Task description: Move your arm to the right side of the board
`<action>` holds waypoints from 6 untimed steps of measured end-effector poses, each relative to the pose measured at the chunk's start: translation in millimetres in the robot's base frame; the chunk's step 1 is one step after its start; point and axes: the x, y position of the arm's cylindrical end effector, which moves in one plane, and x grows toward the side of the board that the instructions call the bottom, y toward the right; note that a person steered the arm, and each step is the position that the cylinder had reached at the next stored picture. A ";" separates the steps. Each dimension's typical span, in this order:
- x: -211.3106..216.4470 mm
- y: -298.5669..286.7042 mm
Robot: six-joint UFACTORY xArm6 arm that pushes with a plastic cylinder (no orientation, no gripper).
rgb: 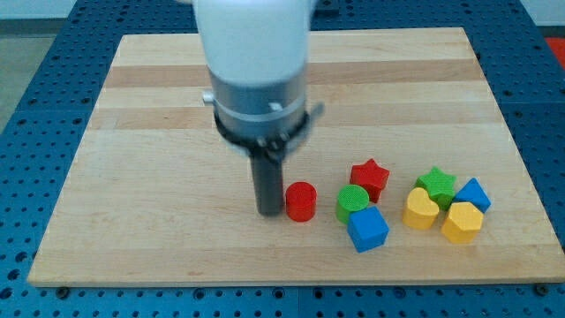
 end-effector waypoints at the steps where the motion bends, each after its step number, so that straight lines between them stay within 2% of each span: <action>1: -52.5 -40.7; 2: -35.8 -49.7; 3: -82.8 -34.2; 4: -160.2 31.4; 5: -173.2 146.6; 6: -147.7 248.5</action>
